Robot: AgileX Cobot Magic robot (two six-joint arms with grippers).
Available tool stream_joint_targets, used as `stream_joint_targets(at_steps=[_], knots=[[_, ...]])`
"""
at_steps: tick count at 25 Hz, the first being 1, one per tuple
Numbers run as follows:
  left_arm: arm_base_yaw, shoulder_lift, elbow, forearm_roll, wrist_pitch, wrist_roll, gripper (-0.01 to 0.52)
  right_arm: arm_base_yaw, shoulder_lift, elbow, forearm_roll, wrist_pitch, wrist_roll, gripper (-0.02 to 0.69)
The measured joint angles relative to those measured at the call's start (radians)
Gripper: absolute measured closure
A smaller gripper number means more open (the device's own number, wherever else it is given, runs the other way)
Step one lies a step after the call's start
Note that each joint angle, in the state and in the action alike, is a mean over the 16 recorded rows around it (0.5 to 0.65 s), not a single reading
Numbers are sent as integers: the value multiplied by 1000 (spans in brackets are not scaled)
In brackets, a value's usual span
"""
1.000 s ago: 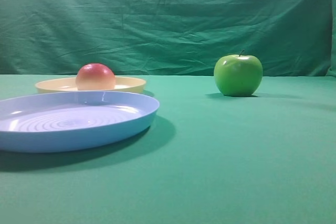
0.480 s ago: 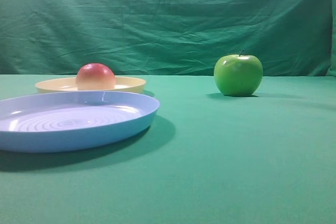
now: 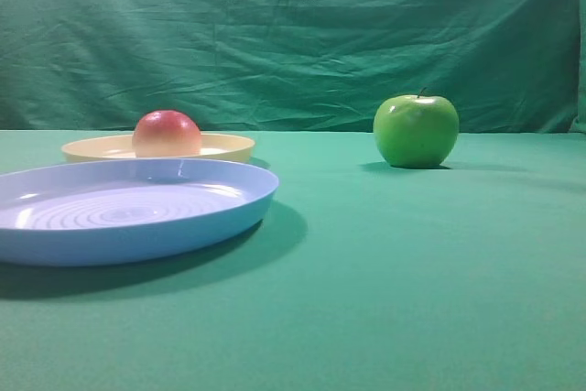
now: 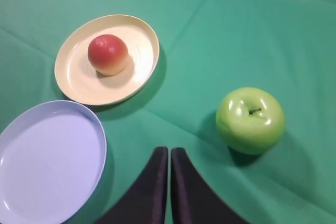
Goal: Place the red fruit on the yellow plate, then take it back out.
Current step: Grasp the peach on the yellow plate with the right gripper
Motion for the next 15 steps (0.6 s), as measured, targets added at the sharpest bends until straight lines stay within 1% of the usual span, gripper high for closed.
stream_joint_targets(at_steps=[5,12,15], knots=[[0,0,0,0,0,0,514,62,219,-233,3,48,-26,665],[0,0,0,0,0,0,514,192,514,-544,-16,72,-47,665],[0,0,0,0,0,0,514,248,627,-655,-22,69,-72,647]])
